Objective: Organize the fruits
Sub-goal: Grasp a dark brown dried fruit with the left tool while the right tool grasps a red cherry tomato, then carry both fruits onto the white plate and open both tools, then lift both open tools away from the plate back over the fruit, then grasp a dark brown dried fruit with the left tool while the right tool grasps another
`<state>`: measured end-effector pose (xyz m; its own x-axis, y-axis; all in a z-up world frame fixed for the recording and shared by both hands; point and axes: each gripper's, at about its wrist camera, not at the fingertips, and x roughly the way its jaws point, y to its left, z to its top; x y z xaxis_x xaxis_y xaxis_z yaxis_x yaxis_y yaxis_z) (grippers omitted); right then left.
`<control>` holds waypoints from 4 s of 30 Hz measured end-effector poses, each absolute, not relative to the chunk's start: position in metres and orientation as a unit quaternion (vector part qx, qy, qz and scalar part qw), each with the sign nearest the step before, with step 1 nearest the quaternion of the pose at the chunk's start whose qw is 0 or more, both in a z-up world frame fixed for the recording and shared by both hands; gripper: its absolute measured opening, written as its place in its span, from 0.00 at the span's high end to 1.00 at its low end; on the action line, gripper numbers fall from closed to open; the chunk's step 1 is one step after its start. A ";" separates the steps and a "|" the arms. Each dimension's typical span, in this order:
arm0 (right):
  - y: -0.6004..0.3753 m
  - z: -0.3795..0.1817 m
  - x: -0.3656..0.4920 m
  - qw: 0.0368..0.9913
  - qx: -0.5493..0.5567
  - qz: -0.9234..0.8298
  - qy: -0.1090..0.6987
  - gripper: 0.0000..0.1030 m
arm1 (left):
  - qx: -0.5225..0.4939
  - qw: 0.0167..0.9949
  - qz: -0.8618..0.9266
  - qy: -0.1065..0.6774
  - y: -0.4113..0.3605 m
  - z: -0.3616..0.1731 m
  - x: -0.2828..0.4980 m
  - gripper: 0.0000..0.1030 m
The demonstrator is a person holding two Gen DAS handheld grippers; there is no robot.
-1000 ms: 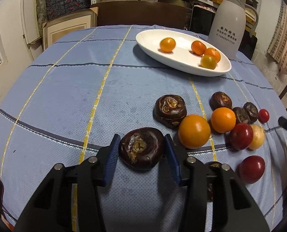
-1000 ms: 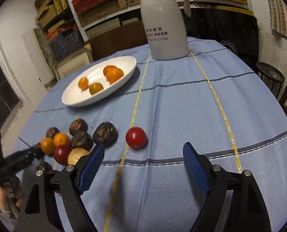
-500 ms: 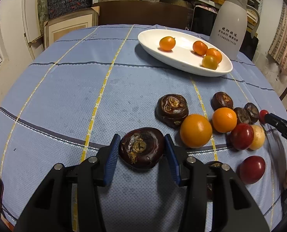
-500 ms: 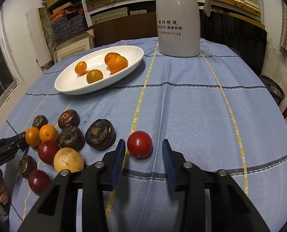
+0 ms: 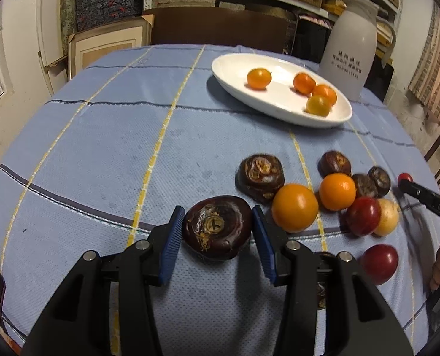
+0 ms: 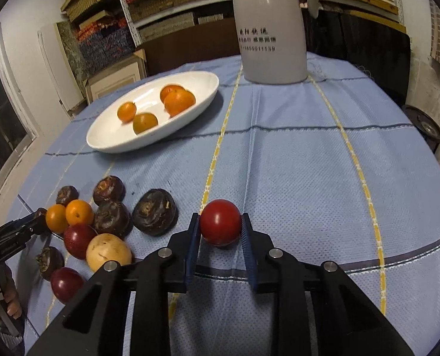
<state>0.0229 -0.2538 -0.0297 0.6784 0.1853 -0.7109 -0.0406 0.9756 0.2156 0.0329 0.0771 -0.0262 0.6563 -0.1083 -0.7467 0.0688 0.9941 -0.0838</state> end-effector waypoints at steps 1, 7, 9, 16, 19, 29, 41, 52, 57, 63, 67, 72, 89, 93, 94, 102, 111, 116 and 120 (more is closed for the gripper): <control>-0.255 -0.026 0.019 0.914 0.096 0.064 0.388 0.73 | -0.030 0.911 -0.049 0.409 0.079 -0.022 0.033 0.56; -0.247 0.012 0.024 0.917 0.097 0.096 0.375 0.74 | -0.013 0.917 -0.055 0.395 0.069 0.013 0.059 0.56; -0.239 0.027 0.034 0.917 0.093 0.108 0.372 0.74 | -0.010 0.918 -0.063 0.391 0.062 0.025 0.074 0.56; -0.193 0.040 0.099 0.908 0.091 0.150 0.381 0.74 | -0.010 0.916 -0.094 0.389 0.023 0.038 0.145 0.56; -0.179 0.031 0.130 0.902 0.107 0.155 0.388 0.74 | -0.008 0.913 -0.093 0.398 0.014 0.030 0.172 0.56; -0.157 0.013 0.180 0.892 0.118 0.180 0.398 0.55 | -0.038 0.904 -0.092 0.415 0.027 0.004 0.215 0.55; -0.206 0.018 0.104 0.905 0.143 0.142 0.374 0.39 | -0.057 0.916 -0.069 0.390 0.064 0.015 0.129 0.53; -0.249 -0.009 0.042 0.900 0.200 0.108 0.372 0.32 | -0.020 0.909 -0.053 0.412 0.059 -0.015 0.073 0.47; -0.246 -0.013 0.040 0.899 0.194 0.107 0.376 0.30 | -0.003 0.906 -0.065 0.418 0.048 -0.021 0.082 0.44; -0.240 -0.013 0.038 0.901 0.180 0.109 0.380 0.30 | 0.006 0.904 -0.062 0.423 0.052 -0.023 0.087 0.30; -0.241 -0.014 0.039 0.900 0.182 0.105 0.382 0.27 | -0.021 0.905 -0.030 0.425 0.078 -0.021 0.087 0.29; -0.241 -0.013 0.038 0.902 0.175 0.106 0.380 0.27 | -0.041 0.909 0.010 0.415 0.100 -0.016 0.082 0.32; -0.234 -0.015 0.036 0.905 0.155 0.101 0.384 0.27 | 0.014 0.900 -0.034 0.434 0.071 -0.034 0.077 0.53; -0.230 -0.017 0.037 0.904 0.144 0.102 0.390 0.27 | 0.013 0.901 -0.042 0.432 0.070 -0.034 0.081 0.61; -0.227 -0.017 0.037 0.904 0.138 0.103 0.391 0.27 | 0.014 0.901 -0.043 0.432 0.069 -0.034 0.081 0.61; -0.210 -0.027 0.040 0.906 0.078 0.091 0.407 0.41 | 0.022 0.900 -0.047 0.432 0.065 -0.034 0.080 0.61; -0.192 -0.036 0.051 0.901 0.044 0.104 0.418 0.48 | 0.024 0.901 -0.045 0.432 0.064 -0.034 0.080 0.61; -0.185 -0.035 0.048 0.899 0.039 0.122 0.418 0.65 | 0.018 0.901 -0.049 0.431 0.065 -0.034 0.080 0.61; -0.189 -0.031 0.045 0.902 0.049 0.118 0.413 0.65 | 0.012 0.904 -0.050 0.424 0.065 -0.031 0.077 0.61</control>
<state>0.0446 -0.1894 -0.0309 0.6302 0.2529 -0.7341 -0.1726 0.9674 0.1851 0.0770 0.0645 -0.0306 0.6362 -0.0791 -0.7675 0.1000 0.9948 -0.0197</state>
